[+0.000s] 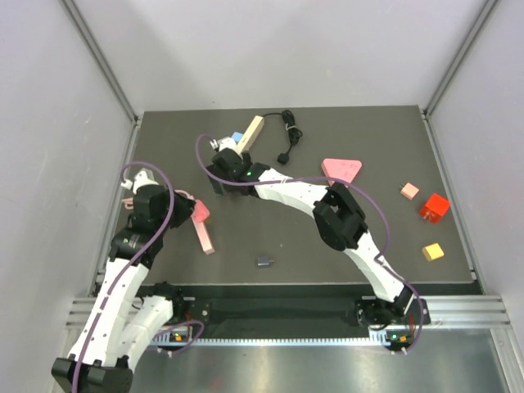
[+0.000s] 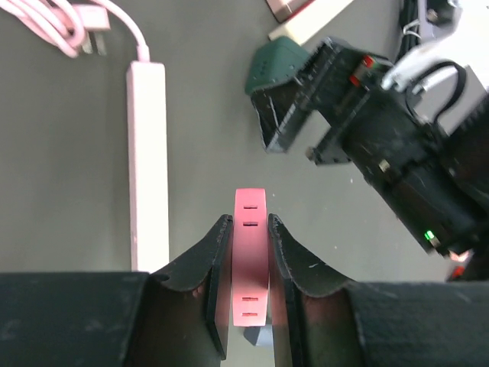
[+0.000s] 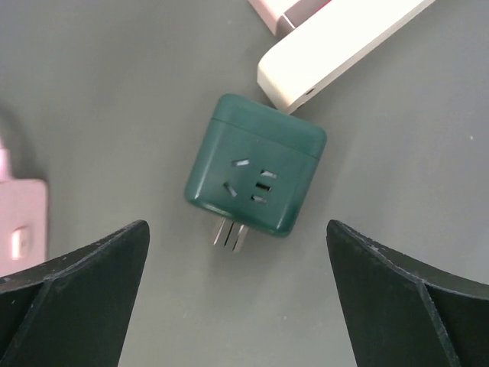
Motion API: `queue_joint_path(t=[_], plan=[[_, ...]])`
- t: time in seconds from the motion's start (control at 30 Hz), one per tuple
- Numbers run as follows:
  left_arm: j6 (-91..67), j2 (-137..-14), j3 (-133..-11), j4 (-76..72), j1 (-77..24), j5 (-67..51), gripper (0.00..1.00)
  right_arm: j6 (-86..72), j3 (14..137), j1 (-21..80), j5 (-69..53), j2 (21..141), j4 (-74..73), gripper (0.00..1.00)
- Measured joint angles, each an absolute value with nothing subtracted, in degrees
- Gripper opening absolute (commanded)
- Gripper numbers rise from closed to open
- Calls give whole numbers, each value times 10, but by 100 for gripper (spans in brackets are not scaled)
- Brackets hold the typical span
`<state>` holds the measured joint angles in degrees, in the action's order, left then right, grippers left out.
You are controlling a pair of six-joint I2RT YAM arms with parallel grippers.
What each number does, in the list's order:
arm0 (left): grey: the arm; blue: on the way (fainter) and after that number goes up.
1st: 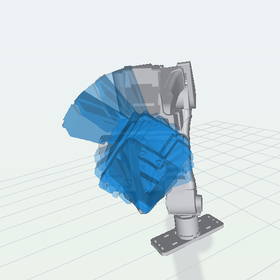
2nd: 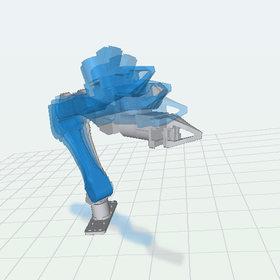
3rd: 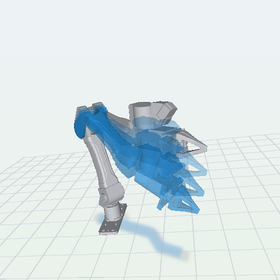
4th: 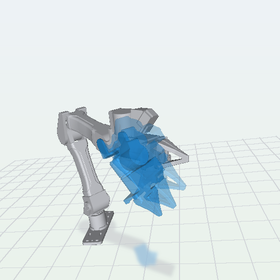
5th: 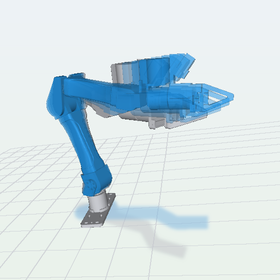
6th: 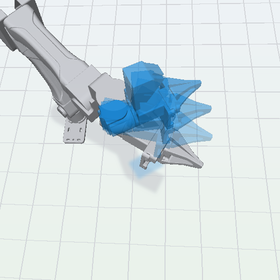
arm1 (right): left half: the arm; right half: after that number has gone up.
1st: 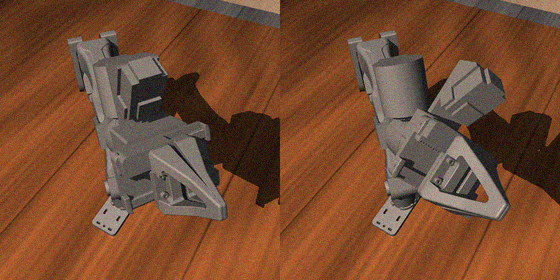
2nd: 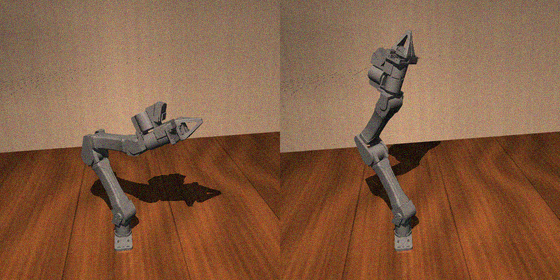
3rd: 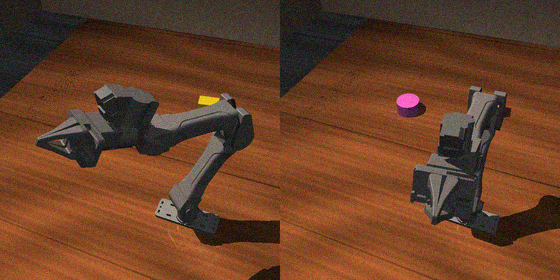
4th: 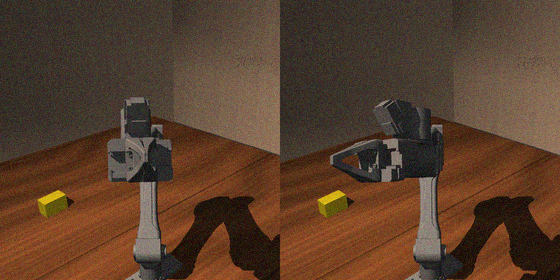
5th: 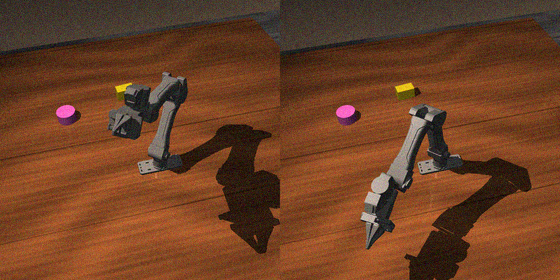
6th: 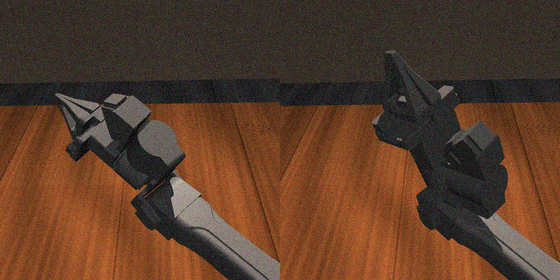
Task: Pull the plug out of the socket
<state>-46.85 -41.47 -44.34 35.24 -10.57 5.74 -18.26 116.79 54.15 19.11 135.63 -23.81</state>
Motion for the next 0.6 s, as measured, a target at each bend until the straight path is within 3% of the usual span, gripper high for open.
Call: queue_joint_path(t=[0.13,0.33,0.47,0.5,0.6], plan=[[-478,-403,-428,354,-106,37,0,-192,1178,537,197,1373,-240,82],[-488,-392,-408,368,-106,-1,0,-197,1182,524,192,1396,-227,80],[-499,-382,-392,366,-106,-36,0,-195,1192,516,180,1406,-222,68],[-503,-380,-384,362,-106,-49,0,-195,1194,514,177,1407,-220,64],[-514,-380,-356,354,-106,-91,0,-190,1195,510,172,1408,-216,33]])
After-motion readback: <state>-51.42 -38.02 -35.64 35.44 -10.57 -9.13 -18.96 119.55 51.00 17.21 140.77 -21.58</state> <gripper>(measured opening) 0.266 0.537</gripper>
